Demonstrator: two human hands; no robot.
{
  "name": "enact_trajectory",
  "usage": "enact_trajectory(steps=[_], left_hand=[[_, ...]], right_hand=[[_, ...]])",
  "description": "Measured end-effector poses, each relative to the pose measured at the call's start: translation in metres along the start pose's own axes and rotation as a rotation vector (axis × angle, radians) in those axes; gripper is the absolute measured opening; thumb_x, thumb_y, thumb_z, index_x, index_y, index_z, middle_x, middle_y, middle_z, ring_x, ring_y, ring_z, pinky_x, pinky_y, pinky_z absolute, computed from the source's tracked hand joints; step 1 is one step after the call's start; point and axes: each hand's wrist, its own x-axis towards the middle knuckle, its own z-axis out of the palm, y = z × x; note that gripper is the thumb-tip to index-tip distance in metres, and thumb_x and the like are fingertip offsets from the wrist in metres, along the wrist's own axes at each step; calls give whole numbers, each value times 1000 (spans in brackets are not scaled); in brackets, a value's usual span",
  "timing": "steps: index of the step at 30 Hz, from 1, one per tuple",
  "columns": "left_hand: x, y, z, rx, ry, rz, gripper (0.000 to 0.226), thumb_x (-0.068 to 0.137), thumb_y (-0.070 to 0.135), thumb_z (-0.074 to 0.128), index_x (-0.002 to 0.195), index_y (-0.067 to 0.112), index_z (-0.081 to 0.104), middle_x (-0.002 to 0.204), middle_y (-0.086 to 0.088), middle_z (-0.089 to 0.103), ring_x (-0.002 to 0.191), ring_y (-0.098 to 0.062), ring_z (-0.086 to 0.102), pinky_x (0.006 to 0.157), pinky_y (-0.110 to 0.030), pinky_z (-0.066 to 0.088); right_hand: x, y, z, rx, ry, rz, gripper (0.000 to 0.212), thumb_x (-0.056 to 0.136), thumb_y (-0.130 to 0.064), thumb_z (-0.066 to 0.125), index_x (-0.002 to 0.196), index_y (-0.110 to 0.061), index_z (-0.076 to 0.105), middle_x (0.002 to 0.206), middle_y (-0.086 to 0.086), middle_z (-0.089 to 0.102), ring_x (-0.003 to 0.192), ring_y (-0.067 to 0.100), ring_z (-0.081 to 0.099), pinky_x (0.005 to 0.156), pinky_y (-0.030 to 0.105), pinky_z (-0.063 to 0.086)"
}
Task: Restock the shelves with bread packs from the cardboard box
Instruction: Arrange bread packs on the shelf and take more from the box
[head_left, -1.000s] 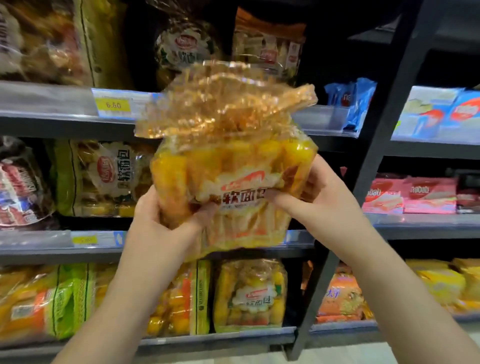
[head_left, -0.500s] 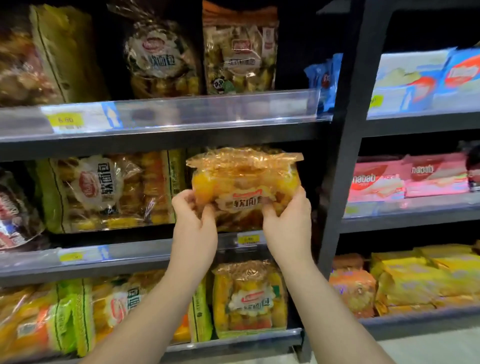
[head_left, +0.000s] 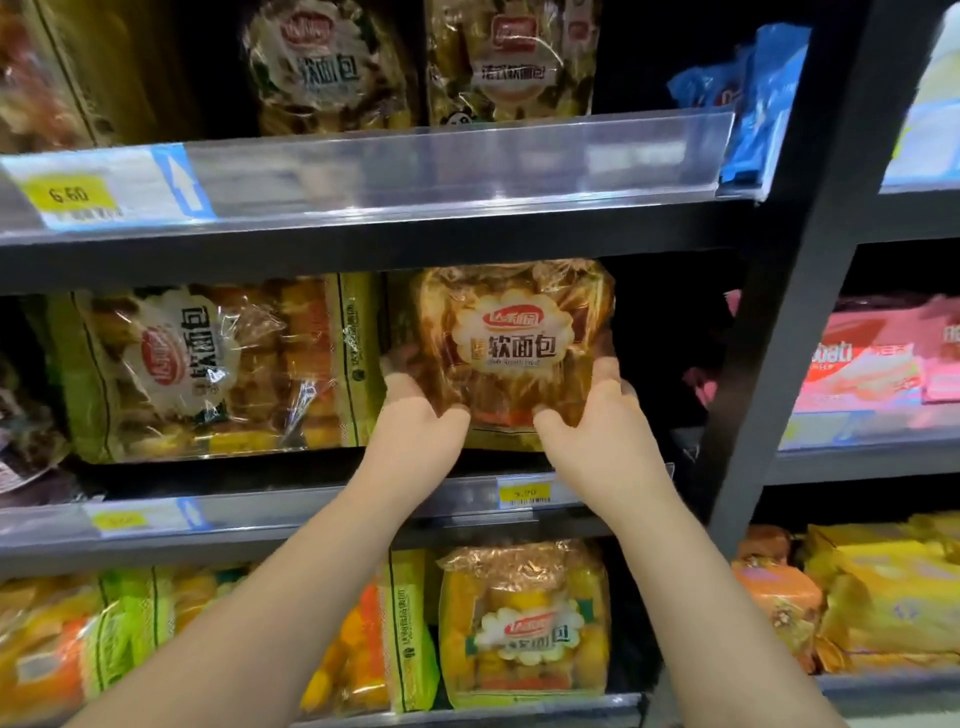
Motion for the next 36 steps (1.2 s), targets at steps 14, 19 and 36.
enact_trajectory(steps=[14,19,36], left_hand=[[58,7,20,179,-71,72,83,101,33,59,162,40,3,169,-8,19,151,-36,28,118,-40,31],[76,2,28,71,-51,140,93,95,42,66,161,39,0,165,2,31,146,-30,39,115,-32,33],[16,10,-6,449,-160,145,26,101,36,53,113,12,54,102,-4,56,84,-16,54,63,-24,45]], right_hand=[[62,-7,4,0,-112,279,44,100,-35,61,137,-16,48,105,1,59,92,22,59,85,28,43],[88,-8,15,26,-83,103,95,98,-27,66,162,-33,-3,171,1,14,154,31,22,124,43,22],[51,-16,-1,-349,-119,146,57,99,-39,58,148,-19,36,130,12,49,108,31,55,82,31,43]])
